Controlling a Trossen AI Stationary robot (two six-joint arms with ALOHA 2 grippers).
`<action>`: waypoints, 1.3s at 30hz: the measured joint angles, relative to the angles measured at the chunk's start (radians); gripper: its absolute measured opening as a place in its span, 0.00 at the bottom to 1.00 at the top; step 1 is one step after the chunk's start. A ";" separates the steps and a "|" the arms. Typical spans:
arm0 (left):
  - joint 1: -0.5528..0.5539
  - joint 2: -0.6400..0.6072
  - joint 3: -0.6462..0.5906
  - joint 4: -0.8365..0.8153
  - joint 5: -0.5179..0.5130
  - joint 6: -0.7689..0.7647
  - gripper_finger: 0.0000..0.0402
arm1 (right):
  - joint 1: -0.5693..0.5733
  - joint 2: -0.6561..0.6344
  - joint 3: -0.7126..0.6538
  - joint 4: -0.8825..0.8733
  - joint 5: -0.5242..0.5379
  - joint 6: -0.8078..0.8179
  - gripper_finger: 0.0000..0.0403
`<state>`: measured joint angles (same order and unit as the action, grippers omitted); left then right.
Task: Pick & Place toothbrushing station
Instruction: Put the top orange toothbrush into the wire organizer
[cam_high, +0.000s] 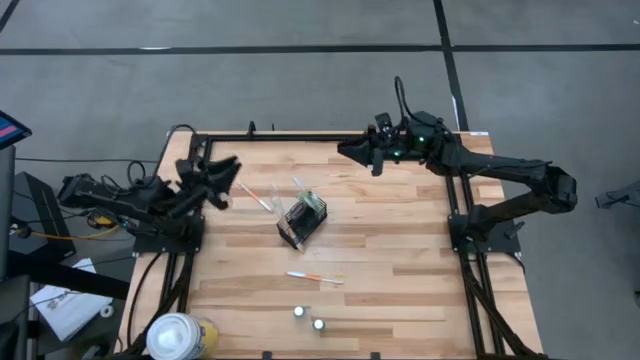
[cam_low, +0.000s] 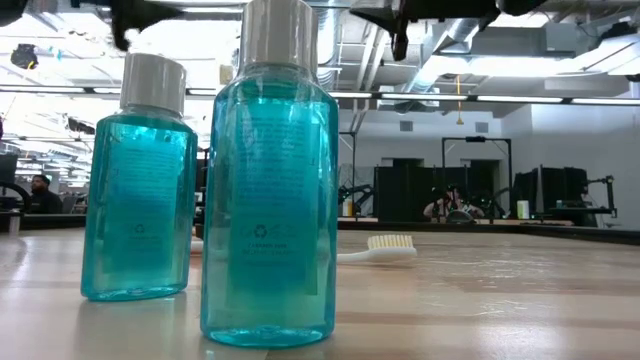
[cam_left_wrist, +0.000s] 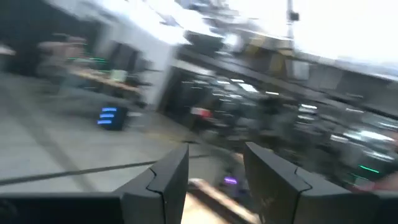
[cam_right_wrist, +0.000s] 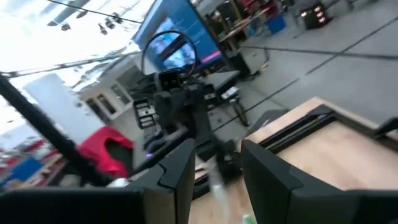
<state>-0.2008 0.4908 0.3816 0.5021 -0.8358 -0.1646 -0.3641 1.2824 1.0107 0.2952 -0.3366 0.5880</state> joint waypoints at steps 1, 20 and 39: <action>0.000 -0.021 0.000 -0.040 -0.076 -0.015 0.37 | -0.006 0.003 0.005 -0.006 0.004 -0.009 0.30; 0.206 0.269 -0.001 -0.806 0.061 -1.337 0.34 | -0.204 0.001 0.062 -0.008 -0.255 -0.049 0.30; 0.697 0.455 -0.001 -0.814 0.596 -1.466 0.36 | -0.352 0.006 0.062 -0.033 -0.505 -0.114 0.30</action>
<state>0.4961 0.9455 0.3805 -0.3115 -0.2401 -1.6305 -0.7157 1.2886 1.0725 0.2619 -0.8415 0.4739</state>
